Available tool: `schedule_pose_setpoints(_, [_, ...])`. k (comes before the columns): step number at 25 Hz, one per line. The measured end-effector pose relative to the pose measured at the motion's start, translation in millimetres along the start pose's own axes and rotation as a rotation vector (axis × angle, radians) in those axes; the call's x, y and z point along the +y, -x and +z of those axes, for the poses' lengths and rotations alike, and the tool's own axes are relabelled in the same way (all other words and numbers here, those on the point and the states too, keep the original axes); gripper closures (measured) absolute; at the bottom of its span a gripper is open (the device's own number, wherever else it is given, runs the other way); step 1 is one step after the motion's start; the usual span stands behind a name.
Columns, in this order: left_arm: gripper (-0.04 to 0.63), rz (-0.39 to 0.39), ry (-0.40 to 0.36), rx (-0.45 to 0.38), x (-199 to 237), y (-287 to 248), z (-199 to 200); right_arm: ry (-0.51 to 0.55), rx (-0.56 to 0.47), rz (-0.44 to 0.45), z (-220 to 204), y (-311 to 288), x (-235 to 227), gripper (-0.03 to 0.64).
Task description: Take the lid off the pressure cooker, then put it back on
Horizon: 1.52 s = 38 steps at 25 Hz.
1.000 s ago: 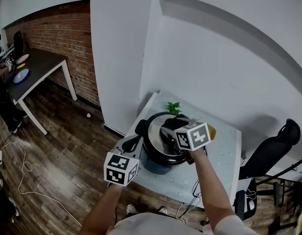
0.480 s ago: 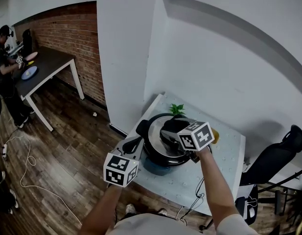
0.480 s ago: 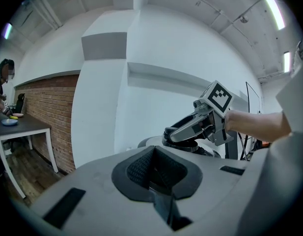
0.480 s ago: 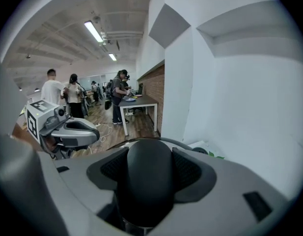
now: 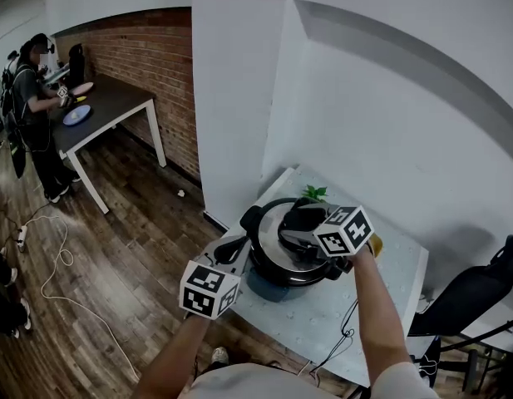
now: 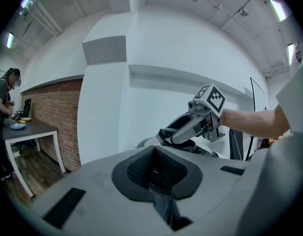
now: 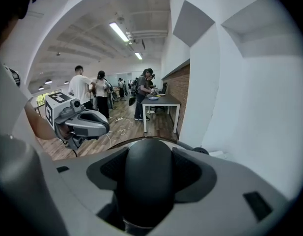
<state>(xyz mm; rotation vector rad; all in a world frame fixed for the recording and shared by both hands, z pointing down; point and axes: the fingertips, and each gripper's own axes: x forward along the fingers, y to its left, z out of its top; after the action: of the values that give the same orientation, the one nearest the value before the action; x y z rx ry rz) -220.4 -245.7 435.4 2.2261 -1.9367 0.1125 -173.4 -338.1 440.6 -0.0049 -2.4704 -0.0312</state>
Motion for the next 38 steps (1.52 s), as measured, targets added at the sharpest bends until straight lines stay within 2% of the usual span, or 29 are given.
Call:
schedule_pose_setpoints(9, [0.582, 0.003, -0.015, -0.023, -12, -1, 12, -0.002, -0.009, -0.021, 3, -3, 1, 0.334])
schedule_pose_setpoints(10, [0.581, 0.000, -0.018, -0.025, -14, -1, 13, -0.011, -0.028, -0.018, 5, -2, 3, 0.315])
schedule_pose_setpoints(11, [0.581, -0.004, -0.021, -0.027, -16, 0, 15, -0.023, -0.058, -0.018, 10, 1, 4, 0.247])
schedule_pose_setpoints(12, [0.581, -0.008, -0.023, -0.029, -17, 0, 16, -0.031, -0.094, -0.028, 16, 7, 4, 0.222])
schedule_pose_setpoints(16, [0.581, 0.000, -0.026, -0.042, -16, -1, 23, -0.013, -0.246, -0.125, 40, 39, 1, 0.216])
schedule_pose_setpoints(18, [0.581, 0.010, -0.031, -0.055, -16, -1, 28, 0.003, -0.350, -0.204, 50, 59, -1, 0.223])
schedule_pose_setpoints(21, [0.581, 0.002, -0.036, -0.083, -20, -4, 36, 0.000, -0.469, -0.357, 50, 91, -7, 0.288])
schedule_pose_setpoints(22, [0.581, -0.004, -0.036, -0.092, -22, -6, 38, -0.009, -0.497, -0.409, 47, 103, -8, 0.330])
schedule_pose_setpoints(25, [0.581, -0.011, -0.044, -0.111, -23, -10, 46, -0.052, -0.589, -0.538, 34, 137, -7, 0.518])
schedule_pose_setpoints(27, [0.581, -0.010, -0.049, -0.123, -23, -12, 49, -0.089, -0.633, -0.593, 24, 154, -4, 0.607])
schedule_pose_setpoints(31, [0.581, -0.020, -0.049, -0.138, -24, -17, 51, -0.130, -0.635, -0.682, 1, 173, 1, 0.617])
schedule_pose_setpoints(35, [0.581, -0.043, -0.045, -0.133, -29, -21, 45, -0.161, -0.575, -0.780, -27, 182, 5, 0.617])
schedule_pose_setpoints(38, [0.581, -0.052, -0.047, -0.125, -32, -23, 42, -0.191, -0.558, -0.806, -42, 183, 7, 0.617])
